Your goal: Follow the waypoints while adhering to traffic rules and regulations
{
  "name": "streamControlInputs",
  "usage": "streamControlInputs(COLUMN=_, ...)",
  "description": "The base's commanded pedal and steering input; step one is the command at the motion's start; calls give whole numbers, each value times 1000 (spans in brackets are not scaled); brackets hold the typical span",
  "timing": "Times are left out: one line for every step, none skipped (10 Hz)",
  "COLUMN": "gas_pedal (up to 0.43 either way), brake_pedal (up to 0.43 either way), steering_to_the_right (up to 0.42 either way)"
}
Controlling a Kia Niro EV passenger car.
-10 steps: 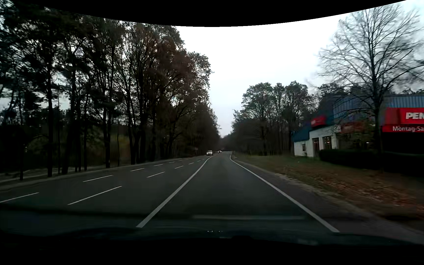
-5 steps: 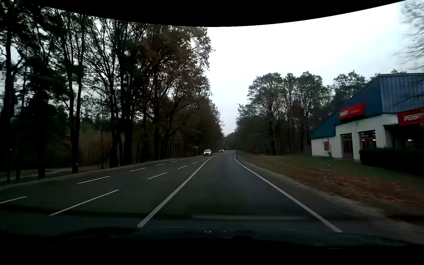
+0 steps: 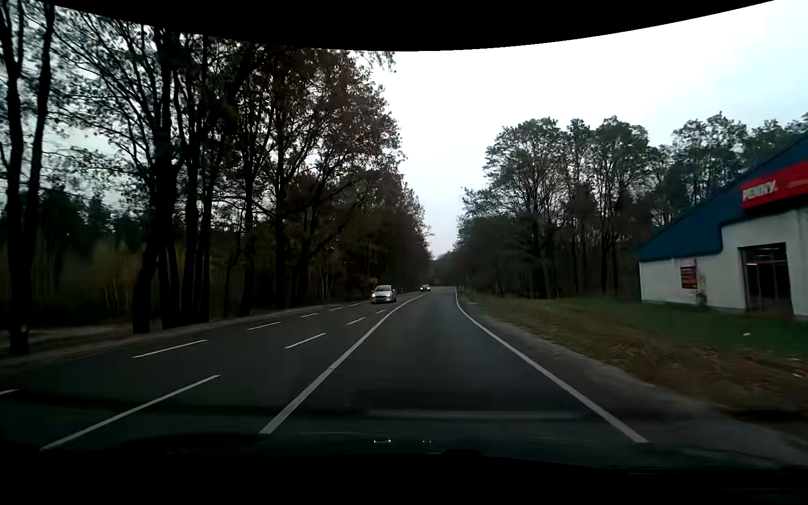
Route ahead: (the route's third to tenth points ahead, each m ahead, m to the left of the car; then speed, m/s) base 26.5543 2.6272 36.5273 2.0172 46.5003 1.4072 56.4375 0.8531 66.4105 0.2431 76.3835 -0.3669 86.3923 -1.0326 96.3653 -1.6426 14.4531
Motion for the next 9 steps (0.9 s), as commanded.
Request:
streamControlInputs(gas_pedal=169, brake_pedal=0, steering_to_the_right=-5)
streamControlInputs(gas_pedal=169, brake_pedal=0, steering_to_the_right=-4)
streamControlInputs(gas_pedal=169, brake_pedal=0, steering_to_the_right=-3)
streamControlInputs(gas_pedal=169, brake_pedal=0, steering_to_the_right=-2)
streamControlInputs(gas_pedal=169, brake_pedal=0, steering_to_the_right=-1)
streamControlInputs(gas_pedal=169, brake_pedal=0, steering_to_the_right=1)
streamControlInputs(gas_pedal=169, brake_pedal=0, steering_to_the_right=2)
streamControlInputs(gas_pedal=169, brake_pedal=0, steering_to_the_right=4)
streamControlInputs(gas_pedal=169, brake_pedal=0, steering_to_the_right=6)
